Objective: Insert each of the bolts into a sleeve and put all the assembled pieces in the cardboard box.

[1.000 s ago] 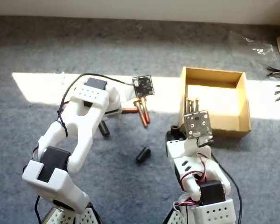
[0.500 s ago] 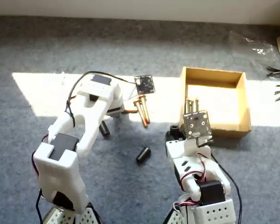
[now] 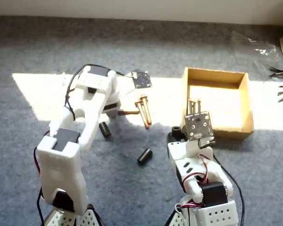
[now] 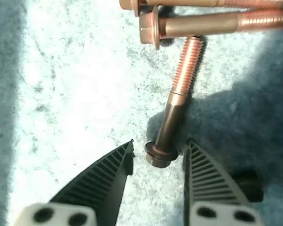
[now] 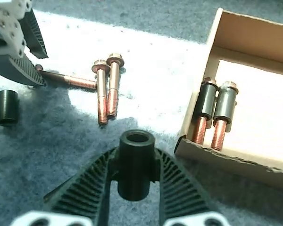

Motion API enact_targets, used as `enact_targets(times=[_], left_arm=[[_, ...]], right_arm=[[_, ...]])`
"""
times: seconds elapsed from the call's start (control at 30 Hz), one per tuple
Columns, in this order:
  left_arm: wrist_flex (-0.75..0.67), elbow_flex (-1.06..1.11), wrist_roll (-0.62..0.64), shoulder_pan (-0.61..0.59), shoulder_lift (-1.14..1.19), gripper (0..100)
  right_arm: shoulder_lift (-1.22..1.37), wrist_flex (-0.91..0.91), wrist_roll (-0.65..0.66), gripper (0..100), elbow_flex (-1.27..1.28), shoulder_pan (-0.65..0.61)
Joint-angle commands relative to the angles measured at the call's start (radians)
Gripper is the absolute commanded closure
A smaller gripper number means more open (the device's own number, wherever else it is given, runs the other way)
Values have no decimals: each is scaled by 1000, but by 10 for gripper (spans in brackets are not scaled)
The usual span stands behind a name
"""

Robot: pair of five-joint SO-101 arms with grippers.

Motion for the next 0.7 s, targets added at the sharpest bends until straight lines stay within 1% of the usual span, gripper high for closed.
enact_targets(times=[0.0, 0.1, 0.3, 0.53, 0.6, 0.67], left_arm=[[28, -51, -8, -4, -12, 832], [3, -48, -8, -4, -10, 832], [-3, -47, -8, -1, -1, 832], [-3, -58, -8, 5, 119, 835], [-3, -58, -8, 4, 119, 870], [0, -58, -8, 4, 110, 931]], right_arm=[[-10, -24, 11, 995, -7, -5], [-10, -24, 11, 995, -7, -5], [-10, -24, 11, 995, -7, -5], [-10, -24, 11, 995, -7, -5], [-10, -24, 11, 995, -7, -5], [-10, -24, 11, 995, -7, -5]])
